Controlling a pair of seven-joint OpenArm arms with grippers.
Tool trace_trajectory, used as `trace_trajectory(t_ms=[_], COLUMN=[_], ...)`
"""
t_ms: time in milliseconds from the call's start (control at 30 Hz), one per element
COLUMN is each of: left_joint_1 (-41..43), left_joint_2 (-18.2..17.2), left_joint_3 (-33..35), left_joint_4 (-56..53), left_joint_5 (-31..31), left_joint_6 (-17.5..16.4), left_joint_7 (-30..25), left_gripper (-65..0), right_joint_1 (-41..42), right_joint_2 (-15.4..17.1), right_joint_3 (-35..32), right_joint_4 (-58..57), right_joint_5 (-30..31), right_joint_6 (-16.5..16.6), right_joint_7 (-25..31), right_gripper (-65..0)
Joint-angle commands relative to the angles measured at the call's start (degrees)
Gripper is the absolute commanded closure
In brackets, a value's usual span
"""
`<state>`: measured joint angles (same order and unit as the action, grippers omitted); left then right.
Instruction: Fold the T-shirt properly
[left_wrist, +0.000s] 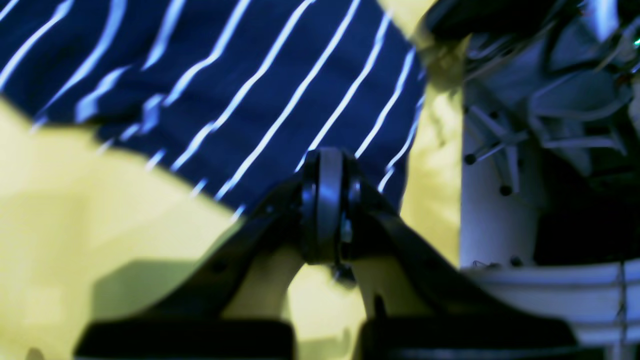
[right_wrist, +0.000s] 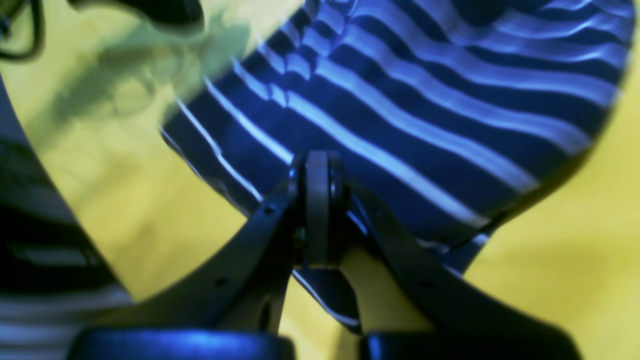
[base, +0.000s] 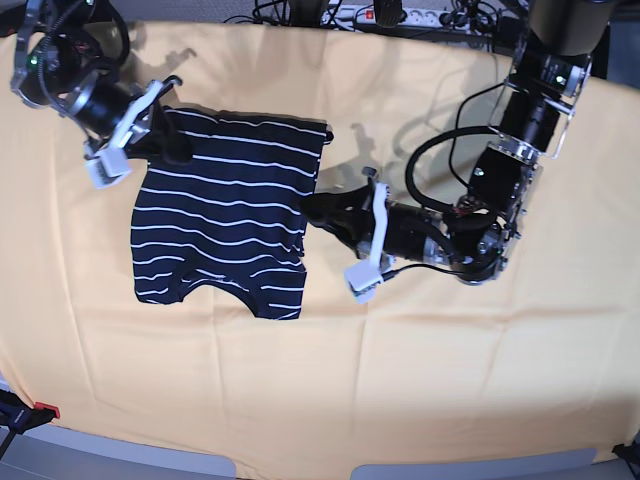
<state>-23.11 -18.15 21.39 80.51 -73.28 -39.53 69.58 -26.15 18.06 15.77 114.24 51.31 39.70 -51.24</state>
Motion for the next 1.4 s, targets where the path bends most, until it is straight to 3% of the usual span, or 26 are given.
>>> trace_trajectory(t_ms=[0,167,333,500,633,767,867,1000,1100,1167,1233,1300,1367], left_joint_1=[-0.61,0.79,1.38,3.23,5.09,5.64,5.64,5.64,6.21,7.87,10.51,14.34,18.69], left_joint_2=[1.14,5.01,5.68,5.44,5.42,4.07,1.9,-1.27,-4.44,-6.51,-8.22,-9.68,-11.72], left_joint_3=[-0.42,-0.42,-0.42,-0.44,-0.48,-0.48,-1.03,-3.34,-6.05,-8.52,-11.3,-14.12,-16.85], left_joint_4=[1.01,0.98,0.98,0.98,0.98,1.03,2.8,8.94,11.61,13.55,15.91,19.06,23.06], left_joint_5=[-1.57,1.68,7.76,14.29,18.64,18.05,13.77,4.57,-0.72,-7.58,-11.72,-11.72,-11.72], left_joint_6=[-0.47,-0.47,-0.47,-0.47,-0.47,-0.47,-0.47,-0.47,-0.47,-0.47,-0.47,-0.47,-0.47], left_joint_7=[-0.94,-0.96,-1.64,-1.81,-1.84,-1.81,-1.55,2.6,4.83,6.88,10.42,10.42,10.42], left_gripper=[0.0,0.0,0.0,0.0,0.0,0.0,0.0,0.0,0.0,0.0,0.0,0.0,0.0], right_joint_1=[0.28,-0.26,-0.96,-0.94,-0.96,-0.98,-1.14,-1.18,-1.33,-2.34,-3.89,-5.51,-7.61], right_joint_2=[0.63,0.7,0.83,0.83,0.81,0.81,0.81,0.83,0.83,0.83,0.83,0.83,0.85], right_joint_3=[-0.96,-2.84,-1.01,1.9,6.16,10.62,13.25,17.29,21.03,24.28,27.41,30.14,31.93], right_joint_4=[-0.33,-2.75,-2.49,-1.01,2.23,3.04,3.04,3.04,3.04,3.04,3.04,3.04,3.43], right_joint_5=[-0.63,-11.17,-16.98,-17.88,-17.92,-17.53,-13.42,-1.25,10.64,21.24,32.81,33.69,33.69], right_joint_6=[0.3,0.17,-4.57,-6.21,-11.06,-15.1,-14.27,-7.82,-3.39,0.3,0.3,0.3,0.3], right_joint_7=[1.11,-0.44,-3.69,-5.38,-5.42,-5.42,-5.38,-5.84,-9.46,-12.66,-17.92,-23.93,-24.3], right_gripper=[0.0,0.0,0.0,0.0,0.0,0.0,0.0,0.0,0.0,0.0,0.0,0.0,0.0])
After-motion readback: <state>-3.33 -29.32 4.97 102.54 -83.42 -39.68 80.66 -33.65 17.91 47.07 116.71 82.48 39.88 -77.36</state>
